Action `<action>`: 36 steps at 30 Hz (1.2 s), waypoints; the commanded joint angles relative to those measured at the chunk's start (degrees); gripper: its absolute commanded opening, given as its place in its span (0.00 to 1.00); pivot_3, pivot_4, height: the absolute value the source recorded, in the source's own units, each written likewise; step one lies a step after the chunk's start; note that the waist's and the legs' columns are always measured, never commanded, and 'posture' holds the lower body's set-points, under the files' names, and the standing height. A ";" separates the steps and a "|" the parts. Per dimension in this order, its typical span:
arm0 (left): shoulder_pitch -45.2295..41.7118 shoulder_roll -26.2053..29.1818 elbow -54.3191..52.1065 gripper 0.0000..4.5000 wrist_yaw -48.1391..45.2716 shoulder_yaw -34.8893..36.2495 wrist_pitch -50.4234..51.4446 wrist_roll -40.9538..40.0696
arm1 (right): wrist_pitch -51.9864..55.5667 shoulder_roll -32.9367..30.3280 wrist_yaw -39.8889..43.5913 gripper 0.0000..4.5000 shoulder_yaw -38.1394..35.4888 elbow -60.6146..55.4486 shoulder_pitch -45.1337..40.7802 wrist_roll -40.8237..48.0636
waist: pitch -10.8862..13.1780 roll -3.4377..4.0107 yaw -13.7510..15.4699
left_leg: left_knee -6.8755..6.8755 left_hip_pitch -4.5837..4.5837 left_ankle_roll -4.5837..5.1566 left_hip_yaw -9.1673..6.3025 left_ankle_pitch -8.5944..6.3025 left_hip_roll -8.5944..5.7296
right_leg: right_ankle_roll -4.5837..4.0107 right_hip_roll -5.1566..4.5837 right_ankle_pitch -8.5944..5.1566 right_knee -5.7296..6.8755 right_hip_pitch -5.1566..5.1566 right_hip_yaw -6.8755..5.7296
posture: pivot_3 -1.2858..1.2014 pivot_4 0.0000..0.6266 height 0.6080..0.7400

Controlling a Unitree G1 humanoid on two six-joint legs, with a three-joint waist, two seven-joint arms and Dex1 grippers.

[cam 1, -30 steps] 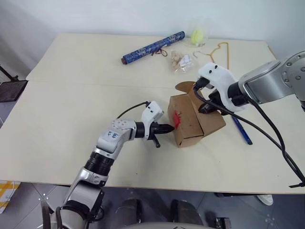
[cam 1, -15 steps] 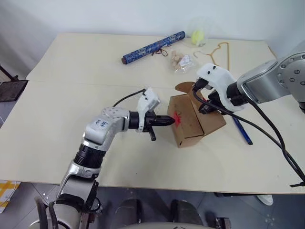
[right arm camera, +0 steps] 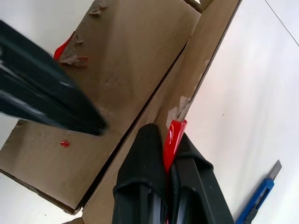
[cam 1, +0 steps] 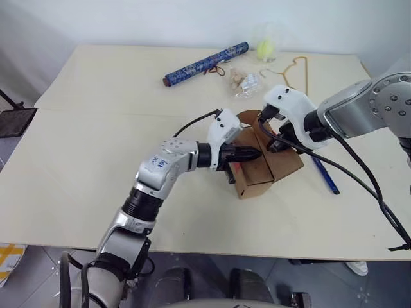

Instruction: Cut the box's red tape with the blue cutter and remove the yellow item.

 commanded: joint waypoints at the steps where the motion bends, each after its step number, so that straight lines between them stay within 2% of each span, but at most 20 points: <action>1: 0.26 -0.32 1.46 0.00 1.29 -0.84 -4.52 2.93 | 0.26 -0.44 0.57 0.01 -1.02 -0.91 0.69 0.16 | 0.00 0.00 -0.02 | 0.00 0.00 0.00 0.00 0.00 0.00 | 0.00 0.00 0.00 0.00 0.00 0.00 | 0.52 0.24 1.00; 3: 0.96 1.24 2.16 0.00 0.24 -3.00 -5.60 5.25 | 0.26 -1.34 0.99 0.01 -1.33 -0.83 1.11 0.34 | 0.00 0.00 -0.02 | 0.00 0.00 0.00 0.00 0.00 0.01 | 0.00 0.00 0.00 0.00 0.00 0.00 | 0.52 0.24 1.00; 8: 3.69 5.02 -0.68 0.00 -2.48 -4.06 -1.68 4.50 | 0.26 -3.80 2.71 0.01 -1.71 -0.52 1.76 -1.20 | -0.01 0.01 -0.07 | 0.00 0.00 0.00 -0.01 0.00 0.05 | -0.01 -0.01 0.00 0.00 0.00 0.00 | 0.52 0.24 1.00; 15: 7.26 9.07 -3.70 0.00 -2.54 -3.19 0.75 4.46 | 0.26 -5.86 7.19 0.01 -1.85 -0.19 1.99 -6.46 | -0.04 0.03 -0.50 | -0.01 0.15 -0.01 0.00 0.00 0.10 | -0.03 -0.01 0.00 0.00 0.10 0.03 | 0.52 0.24 1.00; 26: 11.89 16.38 -11.64 0.00 -4.61 0.31 6.25 1.27 | 0.26 -8.20 14.35 0.01 -2.12 -3.77 5.08 -9.70 | -0.05 0.05 -0.95 | -0.02 0.20 -0.01 -0.01 -0.01 0.15 | -0.03 -0.04 0.00 0.03 0.13 0.06 | 0.52 0.24 1.00; 36: 10.96 15.95 -12.62 0.00 -2.90 1.62 7.43 1.21 | 0.26 -5.46 14.63 0.01 -4.65 -3.43 7.45 -11.45 | -0.04 0.03 0.15 | 0.00 0.01 -0.01 -0.05 -0.01 0.09 | -0.03 -0.08 0.00 0.03 -0.01 0.02 | 0.52 0.24 1.00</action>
